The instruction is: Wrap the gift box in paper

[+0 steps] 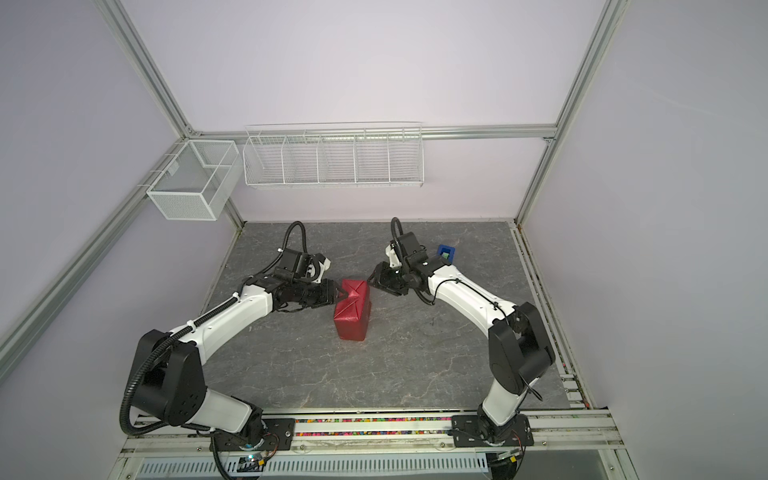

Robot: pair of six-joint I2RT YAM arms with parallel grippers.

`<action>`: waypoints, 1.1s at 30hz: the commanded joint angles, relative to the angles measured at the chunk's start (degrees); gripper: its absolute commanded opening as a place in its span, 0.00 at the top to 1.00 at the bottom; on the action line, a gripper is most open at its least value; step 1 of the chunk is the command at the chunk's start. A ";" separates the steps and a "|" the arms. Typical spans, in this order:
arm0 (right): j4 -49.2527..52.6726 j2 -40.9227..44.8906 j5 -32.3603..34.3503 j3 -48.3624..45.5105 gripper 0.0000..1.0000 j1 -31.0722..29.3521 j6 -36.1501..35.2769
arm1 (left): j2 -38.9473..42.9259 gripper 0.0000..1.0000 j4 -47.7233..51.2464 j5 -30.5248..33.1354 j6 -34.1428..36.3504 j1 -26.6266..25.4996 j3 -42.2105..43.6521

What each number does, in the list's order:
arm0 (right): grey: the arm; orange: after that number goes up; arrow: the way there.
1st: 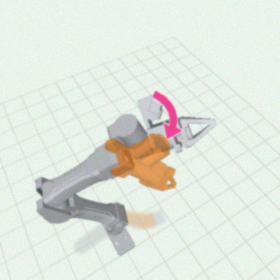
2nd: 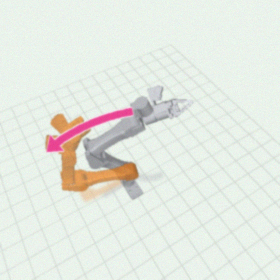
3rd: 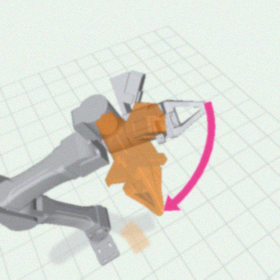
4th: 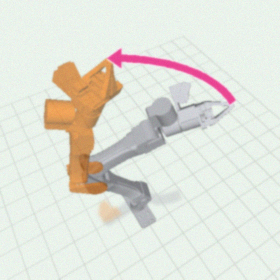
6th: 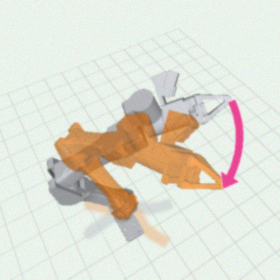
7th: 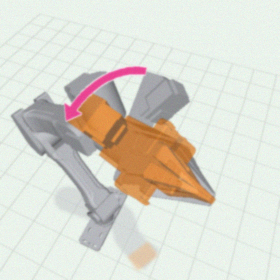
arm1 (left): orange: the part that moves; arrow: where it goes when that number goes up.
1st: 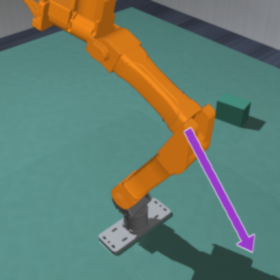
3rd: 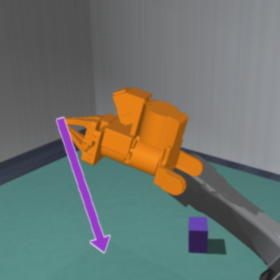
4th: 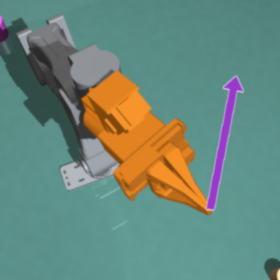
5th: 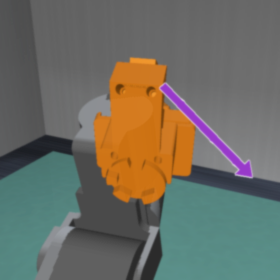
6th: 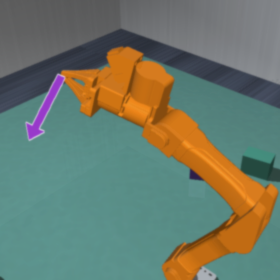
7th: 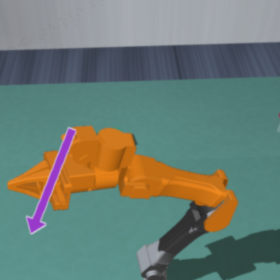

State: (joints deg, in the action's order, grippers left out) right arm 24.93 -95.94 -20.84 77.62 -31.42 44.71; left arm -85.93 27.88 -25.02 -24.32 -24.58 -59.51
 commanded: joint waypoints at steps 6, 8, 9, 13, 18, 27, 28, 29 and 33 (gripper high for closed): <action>-0.50 1.51 -12.90 -2.44 0.50 18.33 -4.75 | -1.52 0.50 1.28 0.65 0.83 0.19 1.76; -2.91 0.61 -15.87 -3.83 0.50 24.08 -5.08 | -1.52 0.49 1.31 0.72 0.93 0.15 1.85; -3.42 0.06 -16.91 -4.03 0.50 26.09 -5.51 | -1.48 0.49 1.39 0.83 0.98 0.17 1.85; -5.92 -3.93 -21.15 -4.22 0.54 33.02 -6.46 | -1.34 0.49 1.75 0.94 1.11 0.14 2.02; -8.03 -11.62 -26.10 -2.64 0.60 36.54 -6.58 | -1.28 0.49 1.72 0.82 0.94 0.15 2.06; -11.39 -20.03 -28.97 -2.41 0.64 36.45 -6.34 | -0.96 0.49 2.31 1.14 1.11 0.17 2.46; -12.38 -20.94 -29.69 -2.56 0.65 36.36 -5.71 | -0.99 0.49 2.37 1.11 1.11 0.17 2.51; -13.80 -21.65 -30.56 -2.69 0.66 36.21 -5.10 | -0.97 0.49 2.40 1.17 1.10 0.14 2.55; -16.31 -23.23 -31.79 -2.92 0.70 35.89 -3.22 | -0.91 0.49 2.63 1.37 1.11 0.15 2.46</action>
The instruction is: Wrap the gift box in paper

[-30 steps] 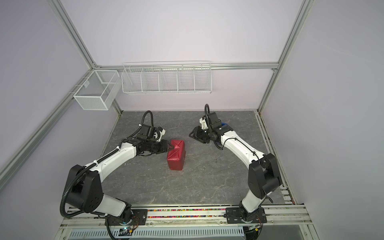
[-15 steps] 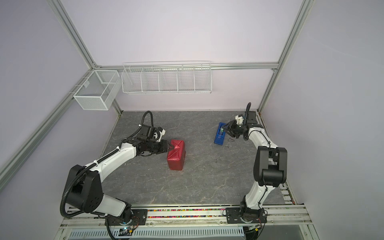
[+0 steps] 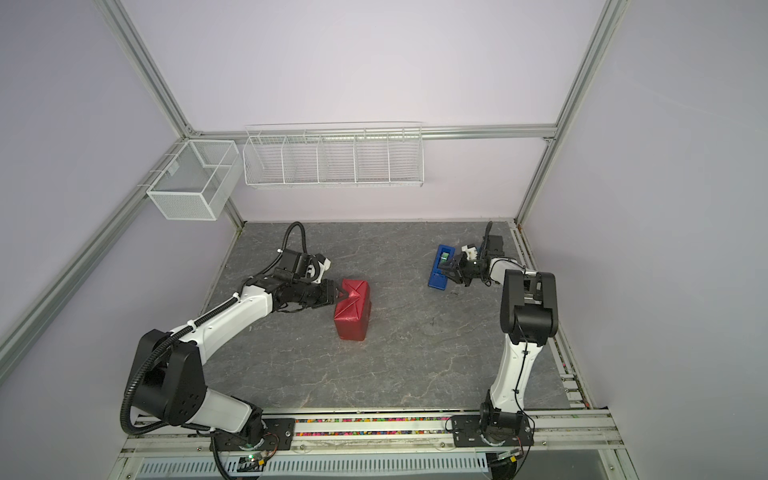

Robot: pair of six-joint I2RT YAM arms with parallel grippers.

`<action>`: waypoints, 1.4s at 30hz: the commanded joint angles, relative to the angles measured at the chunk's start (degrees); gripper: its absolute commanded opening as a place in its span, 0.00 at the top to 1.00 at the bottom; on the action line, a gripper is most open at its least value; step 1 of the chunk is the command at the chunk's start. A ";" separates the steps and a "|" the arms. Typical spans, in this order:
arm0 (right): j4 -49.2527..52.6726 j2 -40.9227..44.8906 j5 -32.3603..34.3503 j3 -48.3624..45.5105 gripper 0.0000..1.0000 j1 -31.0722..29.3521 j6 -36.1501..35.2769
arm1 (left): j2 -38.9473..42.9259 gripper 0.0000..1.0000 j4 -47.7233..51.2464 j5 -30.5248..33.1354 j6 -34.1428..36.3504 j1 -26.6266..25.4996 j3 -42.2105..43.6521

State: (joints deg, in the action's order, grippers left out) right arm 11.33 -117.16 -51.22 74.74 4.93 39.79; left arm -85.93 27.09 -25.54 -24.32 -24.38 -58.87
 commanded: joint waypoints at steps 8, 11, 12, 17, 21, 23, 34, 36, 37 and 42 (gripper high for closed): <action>-4.11 -2.64 -2.13 0.29 0.82 -0.32 3.53 | -1.14 0.49 3.43 1.99 1.11 -0.04 1.90; -3.72 -1.85 -1.93 0.10 0.90 -0.21 3.59 | -1.08 0.50 3.48 2.07 1.11 -0.03 2.26; -3.45 -1.56 -1.84 0.11 0.91 -0.21 3.55 | -0.95 0.49 3.49 2.07 1.10 0.03 2.29; -2.09 2.16 -1.28 -0.03 0.93 -0.25 3.69 | -0.47 0.50 3.93 2.34 1.14 0.00 2.20; 0.23 5.66 -1.51 -0.20 0.93 -0.36 3.20 | -0.62 0.50 3.93 2.34 1.17 -0.03 2.03; 1.84 7.19 -1.52 -0.64 0.93 -0.75 2.72 | -0.79 0.49 3.98 2.29 1.26 -0.05 1.91; 1.59 15.47 -0.47 -10.34 0.93 -4.51 3.30 | -0.98 0.50 4.02 2.07 1.46 0.02 1.83; 1.59 16.43 -0.29 -12.02 0.93 -4.58 3.02 | -0.88 0.49 4.24 2.16 1.53 -0.05 1.91; 1.59 16.70 -0.15 -12.85 0.93 -4.58 2.78 | -0.90 0.50 4.20 2.25 1.64 -0.05 1.92; 1.42 13.89 -0.89 -15.11 0.93 -5.39 0.91 | -1.06 0.50 4.11 2.25 1.68 -0.05 2.27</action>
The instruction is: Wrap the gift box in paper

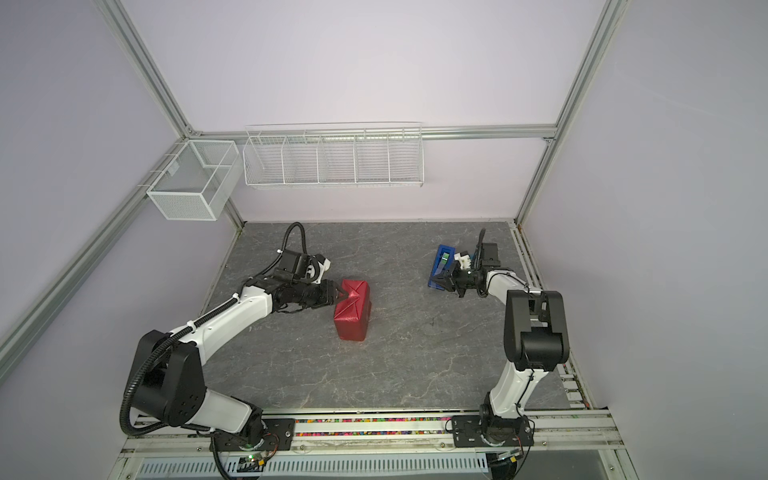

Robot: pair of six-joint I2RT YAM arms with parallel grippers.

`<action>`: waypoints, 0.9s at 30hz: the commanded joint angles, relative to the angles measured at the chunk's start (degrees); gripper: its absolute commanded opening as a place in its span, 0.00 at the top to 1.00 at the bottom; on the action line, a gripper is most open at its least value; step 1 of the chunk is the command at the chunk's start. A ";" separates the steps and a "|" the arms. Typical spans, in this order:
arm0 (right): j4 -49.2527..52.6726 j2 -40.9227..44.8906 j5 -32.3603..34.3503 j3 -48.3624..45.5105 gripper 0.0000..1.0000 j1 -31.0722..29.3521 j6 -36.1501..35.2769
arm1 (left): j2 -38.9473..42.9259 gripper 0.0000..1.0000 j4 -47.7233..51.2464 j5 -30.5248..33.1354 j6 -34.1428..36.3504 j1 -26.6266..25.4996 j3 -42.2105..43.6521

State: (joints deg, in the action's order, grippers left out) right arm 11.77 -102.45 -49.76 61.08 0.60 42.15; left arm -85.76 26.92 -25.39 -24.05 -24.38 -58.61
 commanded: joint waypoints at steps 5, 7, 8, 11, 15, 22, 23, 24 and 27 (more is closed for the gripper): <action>-0.63 -5.06 -1.78 -1.90 0.93 -1.48 -2.45 | -1.44 0.50 4.29 2.17 1.29 -0.03 1.72; 0.75 -7.15 -1.20 -1.12 0.93 -1.49 -4.16 | -1.52 0.50 4.39 2.18 1.29 -0.04 1.66; 1.26 -8.10 -0.76 -0.97 0.93 -1.45 -4.78 | -1.52 0.50 4.50 2.25 1.29 -0.05 1.65; 3.00 -9.90 1.69 -1.36 0.93 -0.85 -6.84 | -1.51 0.50 4.80 2.34 1.47 -0.01 1.66; 4.55 -10.75 4.96 -2.86 0.93 0.49 -8.49 | -1.56 0.50 4.94 2.15 1.64 -0.03 1.61; 6.10 -7.37 5.73 -4.40 0.93 2.70 -10.10 | -2.66 0.50 5.52 0.84 3.46 0.00 0.88; 6.43 -6.24 5.51 -4.30 0.93 2.75 -10.36 | -2.92 0.49 5.45 0.41 3.93 -0.05 0.79; 7.10 -4.93 5.50 -4.13 0.93 2.82 -10.73 | -3.18 0.49 5.28 -0.19 4.53 -0.05 0.70; 10.09 -0.28 4.82 -3.22 0.93 2.41 -12.27 | -4.11 0.50 4.99 -1.76 6.52 -0.05 0.26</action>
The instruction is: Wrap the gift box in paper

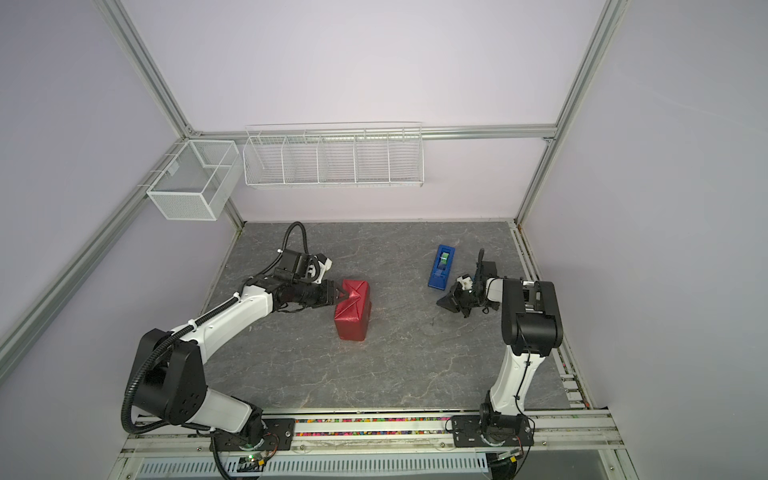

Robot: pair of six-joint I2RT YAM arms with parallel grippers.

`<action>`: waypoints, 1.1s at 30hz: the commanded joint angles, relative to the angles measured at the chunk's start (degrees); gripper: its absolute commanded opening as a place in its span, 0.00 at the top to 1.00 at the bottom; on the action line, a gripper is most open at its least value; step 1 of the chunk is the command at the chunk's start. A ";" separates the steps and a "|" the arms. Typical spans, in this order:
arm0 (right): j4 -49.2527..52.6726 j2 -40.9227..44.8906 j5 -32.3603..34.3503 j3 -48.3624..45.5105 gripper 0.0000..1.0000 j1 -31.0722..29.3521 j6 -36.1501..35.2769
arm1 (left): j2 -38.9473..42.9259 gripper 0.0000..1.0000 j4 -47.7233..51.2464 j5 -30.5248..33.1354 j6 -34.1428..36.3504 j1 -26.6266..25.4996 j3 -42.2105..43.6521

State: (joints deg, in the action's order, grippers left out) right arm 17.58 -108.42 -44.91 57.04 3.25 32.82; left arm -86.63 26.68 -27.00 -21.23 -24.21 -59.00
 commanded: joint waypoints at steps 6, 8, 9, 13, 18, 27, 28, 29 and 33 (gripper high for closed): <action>13.43 13.92 -3.08 5.22 0.93 -4.85 -7.69 | -5.65 0.50 5.47 -4.41 8.09 -0.78 -2.08; 16.87 15.81 -4.14 7.22 0.93 -7.25 -9.60 | -6.47 0.49 6.20 -5.28 9.71 -1.25 -3.44; 18.39 16.72 -4.71 8.29 0.93 -8.67 -10.52 | -7.11 0.49 6.88 -5.63 10.73 -1.49 -4.35; 24.36 18.31 -6.91 12.70 0.93 -14.53 -14.82 | -9.31 0.50 9.54 -6.60 14.59 -2.89 -7.81; 30.57 17.09 -7.21 18.14 0.93 -22.78 -20.13 | -11.56 0.50 11.61 -8.94 18.37 -4.04 -10.72; 41.91 10.80 -9.39 27.63 0.92 -32.77 -31.69 | -13.18 0.50 12.34 -9.62 20.86 -7.54 -13.05; 43.21 9.69 -9.63 28.65 0.92 -33.39 -32.76 | -13.24 0.50 12.47 -9.73 20.98 -7.57 -13.08; 44.35 8.31 -9.95 29.82 0.92 -33.90 -33.99 | -13.14 0.50 12.52 -9.82 21.21 -7.62 -13.04; 48.34 3.78 -12.11 33.42 0.91 -34.72 -40.50 | -12.60 0.50 12.44 -10.61 21.69 -7.70 -12.84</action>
State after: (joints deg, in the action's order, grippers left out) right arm 59.53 -102.13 -54.11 88.29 -31.33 1.50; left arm -98.26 35.31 -37.89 -2.24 -31.64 -71.72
